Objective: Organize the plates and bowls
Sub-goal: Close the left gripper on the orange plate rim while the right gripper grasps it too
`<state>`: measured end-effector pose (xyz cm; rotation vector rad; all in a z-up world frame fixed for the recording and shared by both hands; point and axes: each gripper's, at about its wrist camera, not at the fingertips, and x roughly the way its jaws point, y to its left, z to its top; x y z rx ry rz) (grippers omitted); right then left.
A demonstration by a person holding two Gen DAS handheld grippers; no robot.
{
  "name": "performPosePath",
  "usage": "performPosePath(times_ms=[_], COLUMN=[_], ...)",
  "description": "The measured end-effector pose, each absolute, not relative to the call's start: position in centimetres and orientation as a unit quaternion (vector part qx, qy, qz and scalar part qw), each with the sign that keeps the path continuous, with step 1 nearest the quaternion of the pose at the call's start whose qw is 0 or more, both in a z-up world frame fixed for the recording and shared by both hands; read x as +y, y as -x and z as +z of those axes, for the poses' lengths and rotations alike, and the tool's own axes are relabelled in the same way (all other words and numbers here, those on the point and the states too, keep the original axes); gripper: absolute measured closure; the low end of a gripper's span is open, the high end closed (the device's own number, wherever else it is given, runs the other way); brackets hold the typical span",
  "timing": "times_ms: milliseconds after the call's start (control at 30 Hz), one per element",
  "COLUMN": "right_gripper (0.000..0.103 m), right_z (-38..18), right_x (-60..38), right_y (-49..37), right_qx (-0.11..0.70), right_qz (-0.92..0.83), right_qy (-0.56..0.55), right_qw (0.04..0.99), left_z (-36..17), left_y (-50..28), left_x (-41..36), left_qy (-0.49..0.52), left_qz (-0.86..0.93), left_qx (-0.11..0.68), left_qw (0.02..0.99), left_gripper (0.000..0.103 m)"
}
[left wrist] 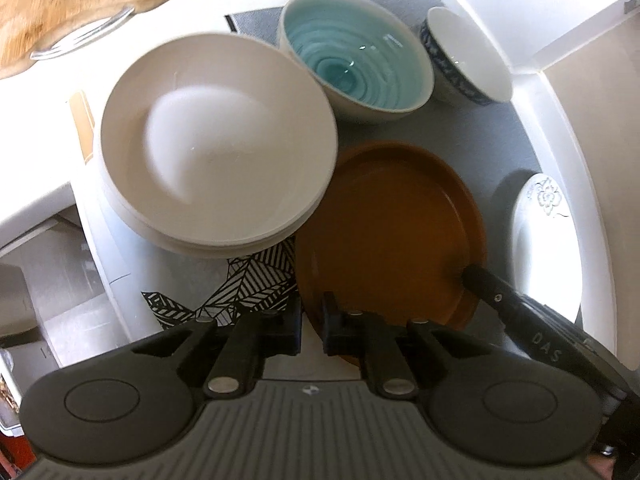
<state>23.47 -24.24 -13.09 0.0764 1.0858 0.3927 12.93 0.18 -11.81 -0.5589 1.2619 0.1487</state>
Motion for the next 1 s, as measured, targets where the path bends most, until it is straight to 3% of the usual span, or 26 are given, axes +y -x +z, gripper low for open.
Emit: performPosePath(times_ms=[633,1000], right_gripper=[0.093,0.093], right_z=[-7.5,-9.9], right_x=[-28.2,-31.6], right_y=[-17.6,-10.0], right_qx=[0.454,0.503], right_qz=[0.118,0.02], right_qy=[-0.091,-0.144], right_qw=[0.878,0.852], left_z=[-7.5,-7.9], left_y=[-12.4,-10.3], left_x=[-3.0,-7.5], left_qy=[0.175,0.041], left_qz=[-0.044,-0.149], left_qx=[0.575,0.616], left_qw=[0.798,0.773], left_gripper=[0.092,0.092])
